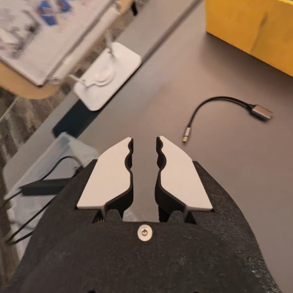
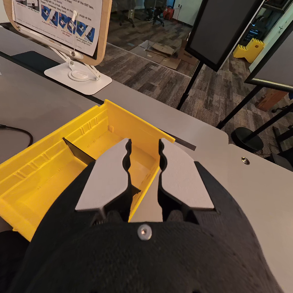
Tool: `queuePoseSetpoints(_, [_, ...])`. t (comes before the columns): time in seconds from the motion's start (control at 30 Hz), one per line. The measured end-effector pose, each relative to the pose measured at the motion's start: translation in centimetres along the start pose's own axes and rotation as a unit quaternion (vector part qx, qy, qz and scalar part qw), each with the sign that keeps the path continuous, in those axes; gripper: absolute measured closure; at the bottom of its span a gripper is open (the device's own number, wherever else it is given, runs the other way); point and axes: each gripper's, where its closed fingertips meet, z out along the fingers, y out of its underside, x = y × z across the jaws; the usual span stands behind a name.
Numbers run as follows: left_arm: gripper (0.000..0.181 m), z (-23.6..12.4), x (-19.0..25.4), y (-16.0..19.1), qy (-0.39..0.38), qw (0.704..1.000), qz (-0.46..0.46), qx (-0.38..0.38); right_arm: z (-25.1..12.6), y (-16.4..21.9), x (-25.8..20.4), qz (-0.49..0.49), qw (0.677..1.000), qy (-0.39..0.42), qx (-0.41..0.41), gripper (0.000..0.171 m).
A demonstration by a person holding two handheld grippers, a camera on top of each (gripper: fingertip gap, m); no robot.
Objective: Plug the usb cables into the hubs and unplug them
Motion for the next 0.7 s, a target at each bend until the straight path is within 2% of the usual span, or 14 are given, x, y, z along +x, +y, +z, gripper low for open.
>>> queuePoseSetpoints(0.13, [0.142,-4.9,-10.4,-0.2,-0.049,0.997,-0.062,0.001,0.1,1.3,0.4,-0.002,1.000,0.004,-0.027,0.138])
queuePoseSetpoints(0.2, [0.146,-6.0,-14.4,0.6,-0.057,0.998,-0.039,-0.005,0.1,1.6,0.7,0.000,0.999,0.009,-0.031,0.138])
queuePoseSetpoints(0.27, [0.148,-6.0,-17.8,2.8,-0.083,0.995,0.032,-0.048,0.0,1.8,1.1,0.007,0.999,0.012,-0.032,0.138])
queuePoseSetpoints(0.37, [0.148,-4.6,-19.7,6.3,-0.096,0.974,0.166,-0.117,-0.1,2.2,1.6,0.011,0.999,0.022,-0.035,0.138])
queuePoseSetpoints(0.47, [0.151,-2.9,-20.5,8.5,-0.114,0.933,0.301,-0.163,-0.1,2.5,1.9,0.013,0.999,0.030,-0.041,0.138])
queuePoseSetpoints(0.53, [0.146,-1.8,-21.0,10.2,-0.100,0.910,0.346,-0.205,-0.1,2.5,1.9,0.010,0.999,0.033,-0.042,0.138])
queuePoseSetpoints(0.6, [0.134,-1.1,-21.6,11.7,-0.079,0.897,0.360,-0.244,-0.1,2.4,1.8,0.003,0.998,0.032,-0.045,0.138])
queuePoseSetpoints(0.7, [0.132,0.0,-21.1,12.4,-0.039,0.888,0.389,-0.242,-0.4,2.0,1.6,0.000,0.999,0.027,-0.037,0.138])
